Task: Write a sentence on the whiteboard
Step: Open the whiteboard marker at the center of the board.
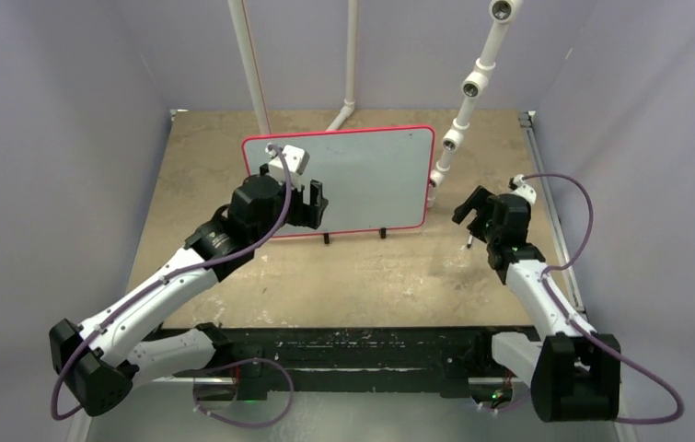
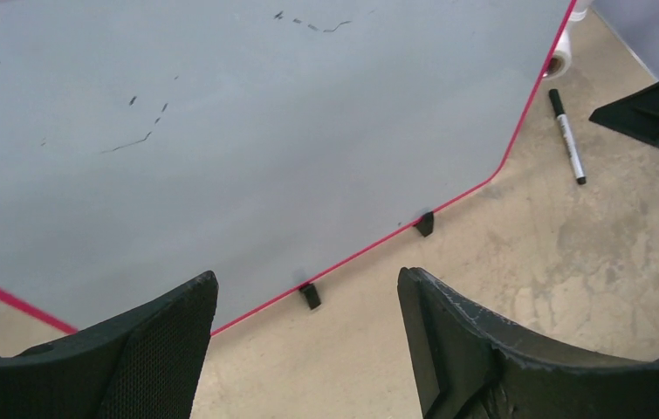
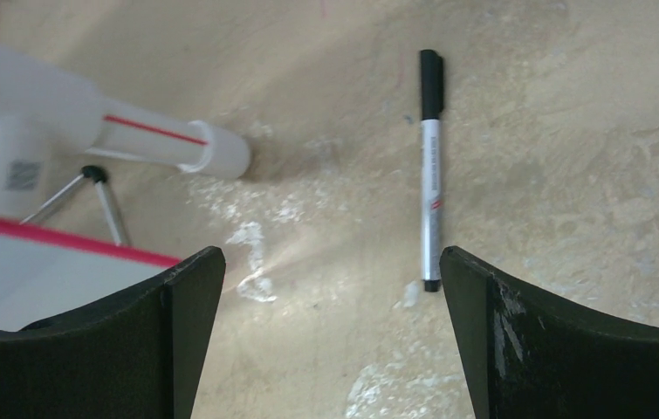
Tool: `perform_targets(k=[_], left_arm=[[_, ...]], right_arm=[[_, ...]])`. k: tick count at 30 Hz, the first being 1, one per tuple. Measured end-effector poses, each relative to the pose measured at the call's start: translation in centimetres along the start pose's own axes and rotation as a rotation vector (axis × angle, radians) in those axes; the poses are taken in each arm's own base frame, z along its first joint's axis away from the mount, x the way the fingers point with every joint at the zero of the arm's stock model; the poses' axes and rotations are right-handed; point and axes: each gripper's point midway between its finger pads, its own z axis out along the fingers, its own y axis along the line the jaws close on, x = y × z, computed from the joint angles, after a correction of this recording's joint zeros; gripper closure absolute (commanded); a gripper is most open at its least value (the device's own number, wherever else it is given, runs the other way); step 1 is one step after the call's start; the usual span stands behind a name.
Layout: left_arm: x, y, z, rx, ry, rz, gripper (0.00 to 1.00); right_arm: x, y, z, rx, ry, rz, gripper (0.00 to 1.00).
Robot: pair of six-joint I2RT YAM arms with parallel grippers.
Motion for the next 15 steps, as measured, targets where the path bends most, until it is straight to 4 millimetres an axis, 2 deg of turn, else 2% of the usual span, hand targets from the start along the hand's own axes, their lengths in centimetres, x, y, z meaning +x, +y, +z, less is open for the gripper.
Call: perform_targets(k=[4,5,15], left_arm=[[0.9,1.2,-1.4,-0.025,-0.027,0.023,0.25],[1.4,1.5,-1.9,-0.023,-0.039,0.029,0.25],[1.5,1.5,-1.8,-0.023,-0.041,0.039,0.25]], right_arm=[[0.5,-2.4,2.1,0.073,0.046,0.021,0.09],[0.8,-3.3,3.4,0.109,0.078,0.02,0.11],[1.6,-4.1,5.8,0.139,0.118,0.009,0.2]])
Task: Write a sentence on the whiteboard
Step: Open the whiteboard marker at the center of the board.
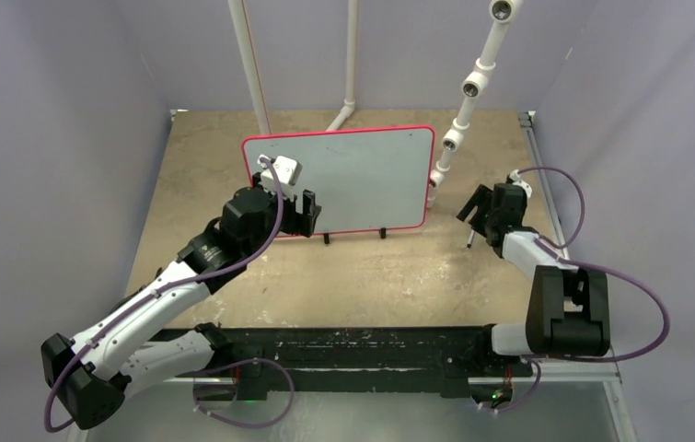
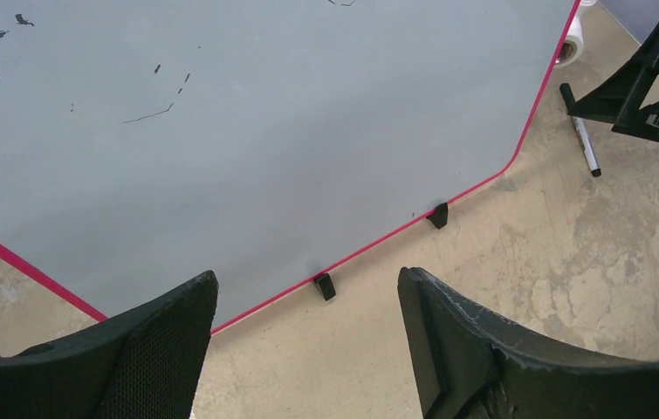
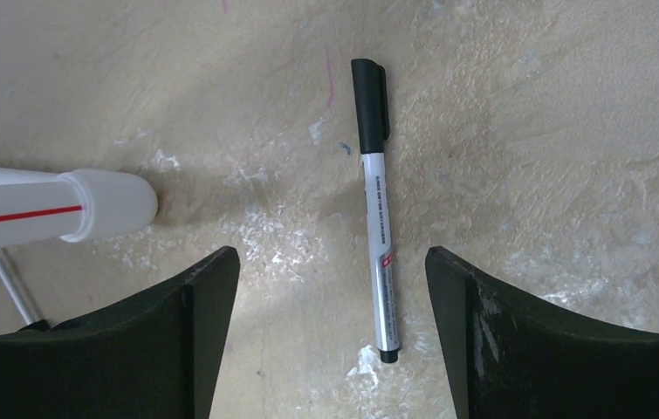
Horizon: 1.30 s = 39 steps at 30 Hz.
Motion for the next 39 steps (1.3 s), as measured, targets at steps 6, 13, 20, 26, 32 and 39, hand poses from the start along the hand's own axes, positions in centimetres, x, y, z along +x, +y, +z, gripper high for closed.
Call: perform_targets(k=[6,13,20,26,32,39], left_arm=[[-0.2,0.0,-0.2,0.001,-0.008,0.002,0.25],[-0.5,0.0,-0.3,0.003,-0.019,-0.001,0.25],[-0.6,0.0,-0.2,0.003,-0.022,-0.001,0.25],[-0.6,0.0,-0.3,0.004,-0.025,-0.002,0.25],[-0.4,0.0,-0.3,0.004,-0.024,0.001,0.25],[-0.3,-0.1,-0.4,0.011,-0.021,0.003,0.25]], right_arm=[[0.8,-0.5,1.1,0.026,0.037,-0.011,0.25],[1.7,-0.9,2.0,0.044,0.071,-0.018,0.36],[2.1,-1.1,2.5,0.049,0.082,-0.019,0.53],[2.3,-1.1,2.8,0.046,0.085,-0.018,0.77],[2.3,-1.0,2.7,0.045,0.086,-0.013,0.94],[-0.4,0.4,0.1,-0.004,0.011,-0.009,1.0]])
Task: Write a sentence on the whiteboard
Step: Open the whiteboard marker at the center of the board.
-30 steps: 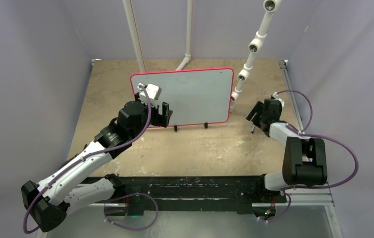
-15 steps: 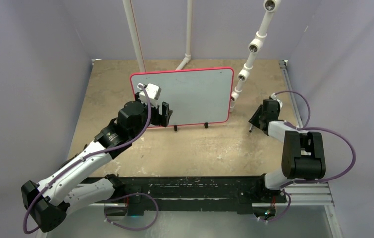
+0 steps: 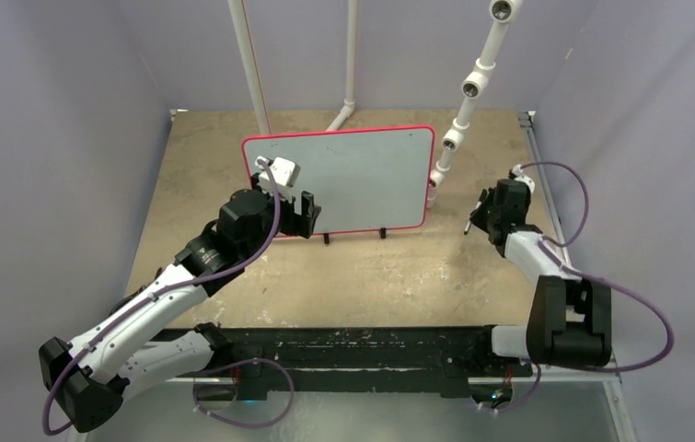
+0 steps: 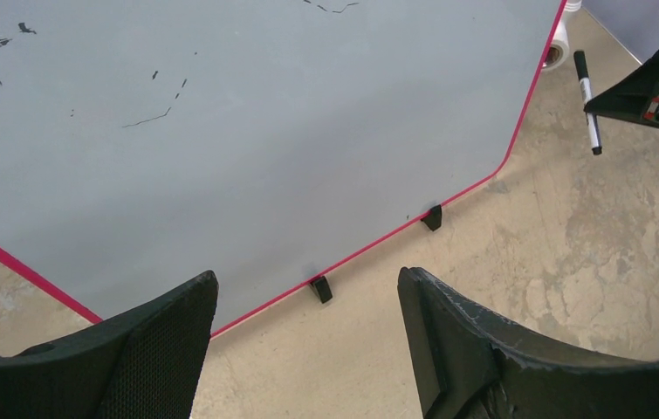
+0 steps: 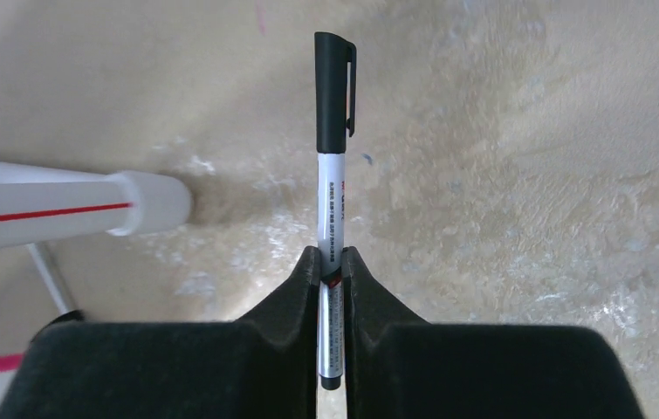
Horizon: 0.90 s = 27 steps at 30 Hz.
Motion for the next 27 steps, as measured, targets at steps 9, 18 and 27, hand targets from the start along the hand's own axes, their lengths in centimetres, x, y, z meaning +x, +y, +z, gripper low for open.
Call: perform_targets(k=[9,18,27], left_arm=[[-0.4,-1.7,-0.3,0.102,-0.015,0.012,0.25],[-0.5,-4.9,-0.9,0.294,-0.02,0.042,0.25],[0.1,-8.9,-1.6,0.539,-0.01,0.085,0.26]], right_arm=[[-4.7,4.2,-8.3,-0.216,-0.146,-0.027,1.0],[-5.4,10.9,-20.7,-0.698,-0.272,-0.183,1.0],[-0.1,15.3,-26.3,-1.079,-0.115,-0.397,1.0]])
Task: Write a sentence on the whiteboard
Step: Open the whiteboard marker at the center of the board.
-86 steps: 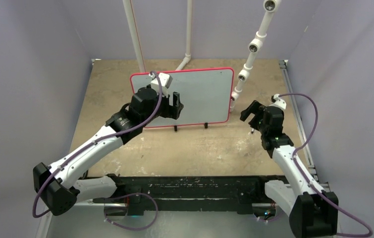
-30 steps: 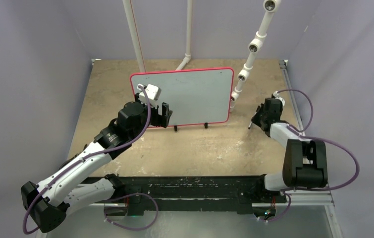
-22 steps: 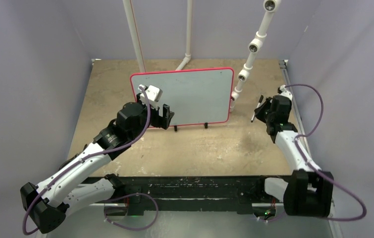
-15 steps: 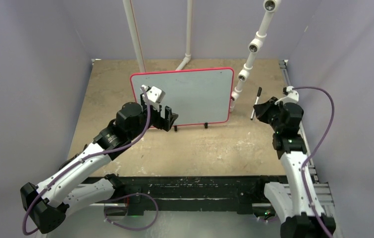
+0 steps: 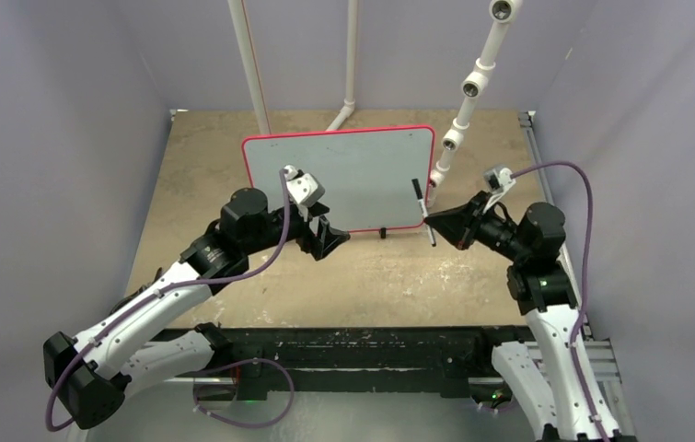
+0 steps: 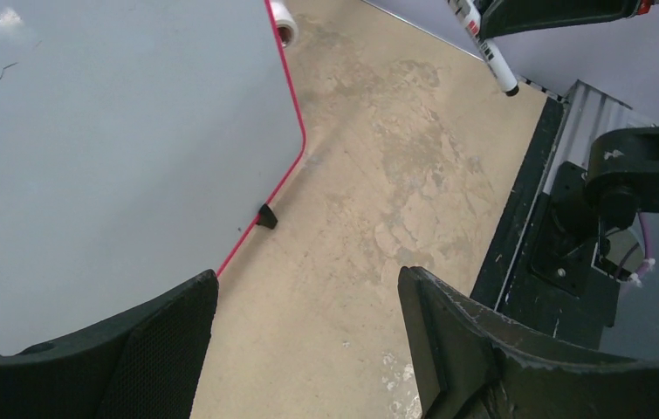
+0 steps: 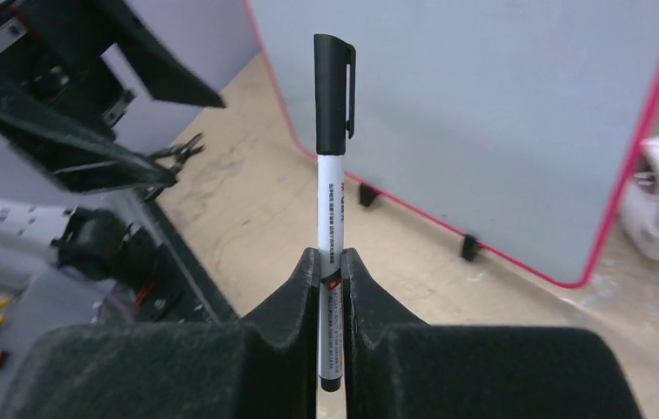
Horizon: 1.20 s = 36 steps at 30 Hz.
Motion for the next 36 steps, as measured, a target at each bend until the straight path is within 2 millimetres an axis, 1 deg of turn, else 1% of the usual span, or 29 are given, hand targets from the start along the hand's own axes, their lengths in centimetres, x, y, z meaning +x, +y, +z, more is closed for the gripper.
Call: perform_targets(k=[4,7,9,11,13,15,20,22,27,29,33,36], left_arm=[[-0.3,-0.6,0.0,0.047,-0.011,0.07,0.26],[-0.4,-0.9,-0.4,0.053,-0.028,0.157,0.26],[-0.1,-1.8,-0.8,0.065,-0.034,0.228,0.27],[0.3,-3.0,-1.1,0.082,-0.03,0.3,0.3],[0.7,-3.8,-1.1,0.091,-0.017,0.353,0.3],[1.1,-4.0,-1.1,0.084,-0.003,0.398,0.3],[1.5,-2.8,-1.6,0.019,-0.001,0.456,0.32],[1.6,-2.8,-1.8,0.007,-0.005,0.473,0.32],[2.0,-3.2,-1.8,0.01,-0.01,0.513,0.33],[2.4,-3.5,-1.7,0.019,0.001,0.528,0.33],[2.8,-4.0,-1.5,0.026,0.005,0.561,0.33],[3.7,-4.7,-1.2,0.053,0.025,0.575,0.35]], right_arm=[[1.5,2.4,1.4,-0.118,0.088,0.003,1.0],[2.4,3.4,3.0,-0.173,0.16,0.018,1.0],[3.5,3.7,4.2,-0.198,0.218,0.038,1.0],[4.9,4.1,4.9,-0.22,0.285,0.062,1.0],[6.0,4.6,5.4,-0.243,0.342,0.074,1.0],[6.7,5.3,5.6,-0.271,0.381,0.076,1.0],[7.9,6.8,5.6,-0.332,0.452,0.079,1.0],[8.3,7.2,5.6,-0.345,0.479,0.075,1.0],[10.0,7.7,5.8,-0.365,0.568,0.073,1.0],[11.3,7.8,5.7,-0.372,0.618,0.081,1.0],[13.1,8.1,5.6,-0.382,0.69,0.092,1.0],[14.2,8.4,5.6,-0.395,0.738,0.095,1.0]])
